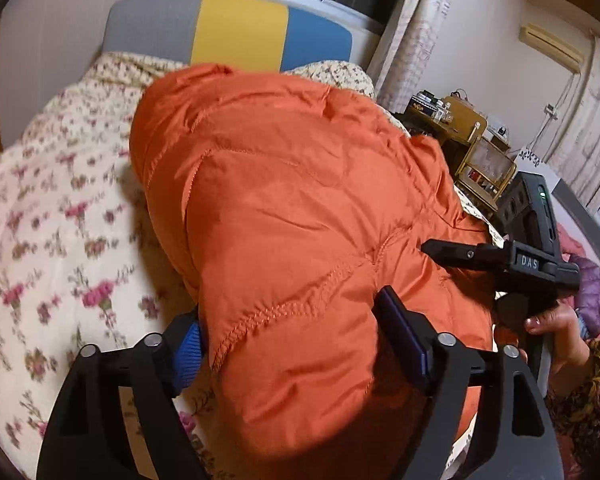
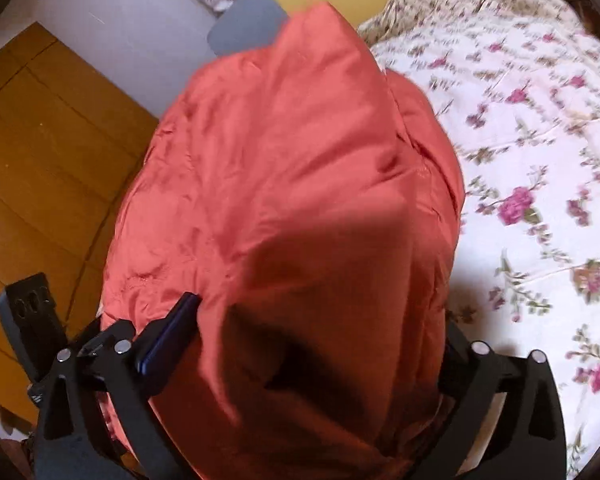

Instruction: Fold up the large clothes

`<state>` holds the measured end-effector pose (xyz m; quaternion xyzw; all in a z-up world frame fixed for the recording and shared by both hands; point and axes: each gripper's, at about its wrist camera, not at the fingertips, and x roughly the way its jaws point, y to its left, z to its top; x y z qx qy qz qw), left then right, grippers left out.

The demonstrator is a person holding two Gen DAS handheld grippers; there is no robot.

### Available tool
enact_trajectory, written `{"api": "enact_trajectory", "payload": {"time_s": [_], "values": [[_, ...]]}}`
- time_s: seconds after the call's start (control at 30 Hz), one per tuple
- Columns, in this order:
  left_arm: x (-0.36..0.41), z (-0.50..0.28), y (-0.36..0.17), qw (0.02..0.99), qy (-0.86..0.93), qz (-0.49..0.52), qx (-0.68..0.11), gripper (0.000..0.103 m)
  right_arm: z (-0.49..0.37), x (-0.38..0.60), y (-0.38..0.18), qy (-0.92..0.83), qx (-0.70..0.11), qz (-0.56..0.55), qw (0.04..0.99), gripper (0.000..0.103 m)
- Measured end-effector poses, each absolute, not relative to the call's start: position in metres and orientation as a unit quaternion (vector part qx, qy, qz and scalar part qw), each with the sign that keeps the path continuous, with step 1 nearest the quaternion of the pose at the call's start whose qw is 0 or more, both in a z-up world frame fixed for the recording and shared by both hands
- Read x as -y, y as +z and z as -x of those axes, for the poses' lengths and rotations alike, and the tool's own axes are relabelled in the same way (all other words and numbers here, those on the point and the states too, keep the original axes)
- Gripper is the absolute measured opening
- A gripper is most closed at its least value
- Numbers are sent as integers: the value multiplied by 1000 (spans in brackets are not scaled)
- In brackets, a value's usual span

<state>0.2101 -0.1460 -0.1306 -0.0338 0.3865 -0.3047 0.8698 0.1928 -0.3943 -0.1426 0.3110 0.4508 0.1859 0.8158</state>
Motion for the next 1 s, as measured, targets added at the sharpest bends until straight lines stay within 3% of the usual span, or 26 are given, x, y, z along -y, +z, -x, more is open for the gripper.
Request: {"api": "enact_trajectory", "payload": {"time_s": [0.17, 0.3, 0.57, 1.0], "values": [[150, -211, -137, 872, -299, 30, -387, 85, -214, 390, -156, 249, -453, -340, 786, 99], [159, -198, -125, 896, -281, -3, -343, 76, -212, 393, -150, 273, -416, -366, 787, 80], [142, -185, -90, 929, -262, -19, -261, 66, -201, 369, -124, 300, -351, -356, 812, 79], [34, -154, -56, 964, -184, 10, -189, 65, -237, 255, -98, 378, -332, -292, 814, 79]]}}
